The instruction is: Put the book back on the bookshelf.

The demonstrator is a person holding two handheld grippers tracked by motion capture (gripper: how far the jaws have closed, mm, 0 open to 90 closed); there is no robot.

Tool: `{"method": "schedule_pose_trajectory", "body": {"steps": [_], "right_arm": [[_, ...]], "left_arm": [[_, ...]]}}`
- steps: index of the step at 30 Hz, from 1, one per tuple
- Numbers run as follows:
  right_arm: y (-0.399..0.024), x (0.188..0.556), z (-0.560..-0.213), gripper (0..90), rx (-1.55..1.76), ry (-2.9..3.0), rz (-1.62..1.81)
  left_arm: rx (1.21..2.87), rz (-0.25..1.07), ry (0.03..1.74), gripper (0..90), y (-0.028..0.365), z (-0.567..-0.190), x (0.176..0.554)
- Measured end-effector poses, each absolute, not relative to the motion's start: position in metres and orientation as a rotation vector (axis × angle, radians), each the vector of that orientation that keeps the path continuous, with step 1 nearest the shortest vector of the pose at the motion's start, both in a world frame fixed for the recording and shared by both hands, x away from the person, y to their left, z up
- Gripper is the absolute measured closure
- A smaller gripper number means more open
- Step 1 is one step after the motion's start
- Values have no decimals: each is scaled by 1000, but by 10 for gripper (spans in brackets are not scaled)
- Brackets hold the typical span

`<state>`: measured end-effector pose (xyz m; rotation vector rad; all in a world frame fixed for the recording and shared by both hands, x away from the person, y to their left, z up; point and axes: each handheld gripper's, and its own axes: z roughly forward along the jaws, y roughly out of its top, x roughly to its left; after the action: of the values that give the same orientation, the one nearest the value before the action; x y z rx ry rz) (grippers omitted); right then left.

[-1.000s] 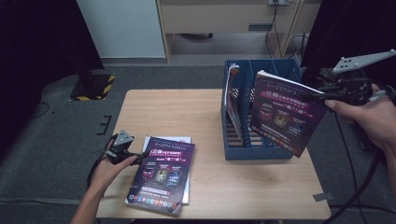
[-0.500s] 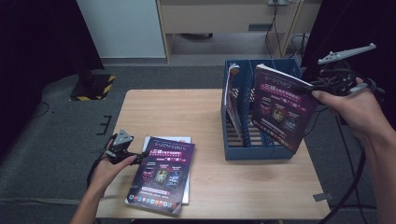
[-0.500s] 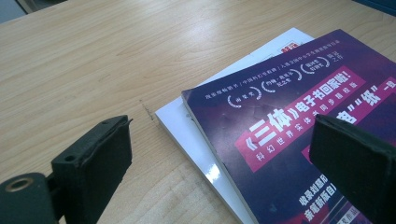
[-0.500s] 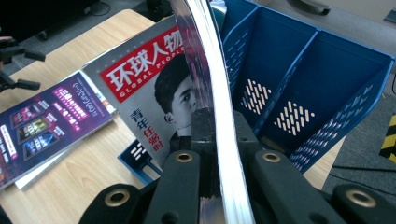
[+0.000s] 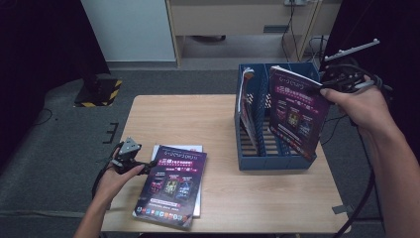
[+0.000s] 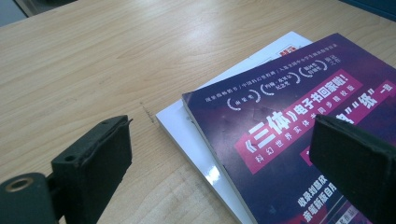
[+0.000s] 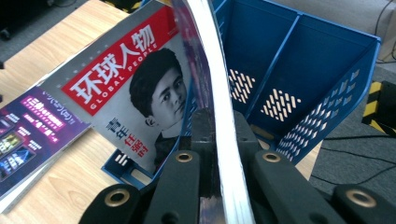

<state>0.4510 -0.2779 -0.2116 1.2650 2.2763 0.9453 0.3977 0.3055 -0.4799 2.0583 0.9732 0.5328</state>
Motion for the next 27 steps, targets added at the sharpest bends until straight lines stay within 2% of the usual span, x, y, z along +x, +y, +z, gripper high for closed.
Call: {"method": "schedule_pose_trajectory", "body": {"steps": [27], "right_arm": [[-262, 485, -215, 844, 1414, 2243, 850]], "left_arm": [[2043, 530, 967, 57, 309, -476, 397]]}}
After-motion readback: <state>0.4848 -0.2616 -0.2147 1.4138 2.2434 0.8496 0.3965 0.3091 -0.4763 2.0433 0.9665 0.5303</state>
